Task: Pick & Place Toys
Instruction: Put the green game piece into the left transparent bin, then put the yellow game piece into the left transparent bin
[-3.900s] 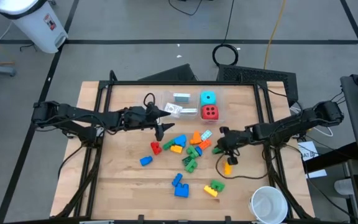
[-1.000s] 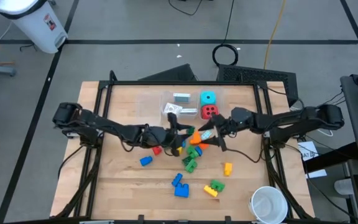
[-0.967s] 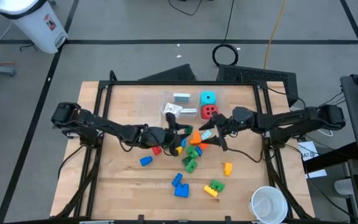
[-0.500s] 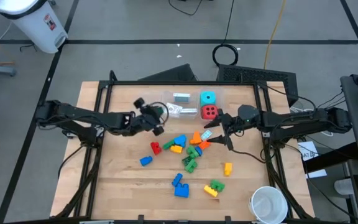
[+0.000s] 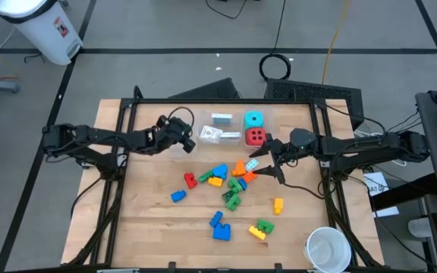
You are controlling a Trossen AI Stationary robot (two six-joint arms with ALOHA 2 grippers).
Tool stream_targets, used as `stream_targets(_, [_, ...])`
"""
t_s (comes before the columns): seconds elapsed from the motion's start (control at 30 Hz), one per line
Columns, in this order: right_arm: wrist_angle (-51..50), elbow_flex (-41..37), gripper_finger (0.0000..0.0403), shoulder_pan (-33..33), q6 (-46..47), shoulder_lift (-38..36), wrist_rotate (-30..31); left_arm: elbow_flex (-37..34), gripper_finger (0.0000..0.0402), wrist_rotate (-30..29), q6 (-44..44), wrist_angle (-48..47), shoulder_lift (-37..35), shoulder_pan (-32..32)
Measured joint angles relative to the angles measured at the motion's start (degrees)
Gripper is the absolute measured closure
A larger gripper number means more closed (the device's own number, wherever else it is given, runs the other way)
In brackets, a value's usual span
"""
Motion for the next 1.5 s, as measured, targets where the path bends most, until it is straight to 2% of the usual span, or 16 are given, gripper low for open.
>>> stream_targets(0.13, [0.00, 0.00, 0.0120, 1.29, -0.48, 0.00, -0.02, 0.02, 0.0202, 0.53, -4.31, -0.11, 0.00, 1.96])
stream_targets(0.4, [-2.69, 0.00, 0.0120, 10.32, -5.80, 0.00, 0.12, 0.02, 0.0080, 3.49, -4.09, -2.31, 0.00, 4.80])
stream_targets(0.5, [-7.85, 0.02, 0.0120, 15.41, -4.81, 0.00, 4.93, 0.02, 0.0047, 5.07, -4.03, -2.97, 0.00, 5.40])
stream_targets(0.6, [-16.30, 0.02, 0.0120, 21.33, -3.67, 0.00, 14.37, 0.04, 0.0025, 6.30, -4.03, -2.87, 0.00, 5.56])
stream_targets(0.67, [-22.51, 0.02, 0.0120, 25.48, -1.65, 0.00, 20.04, 0.04, 0.0017, 6.32, -4.01, -2.87, 0.00, 5.54])
stream_targets(0.8, [-29.90, 0.02, 0.0120, 33.02, 5.71, 0.02, 25.43, 0.04, 0.0016, 6.31, -4.33, -2.85, 0.00, 5.54])
stream_targets(0.97, [-33.55, -1.74, 0.0120, 39.74, 7.83, 0.02, 28.90, 0.04, 0.0023, 6.34, -7.32, -2.77, 0.02, 5.50])
stream_targets(1.13, [-33.14, -5.43, 0.0120, 41.79, 4.01, 1.39, 30.19, 0.07, 0.0020, 6.35, -9.07, -2.77, 0.02, 5.50])
stream_targets(1.33, [-24.72, -9.82, 0.0129, 41.24, -5.37, 5.92, 30.38, 0.07, 0.0025, 6.37, -10.97, -2.77, 0.02, 5.50])
stream_targets(1.5, [-11.59, -11.05, 0.0140, 39.45, -15.11, 9.24, 35.00, 0.07, 0.0023, 6.37, -10.90, -2.77, 0.02, 5.45])
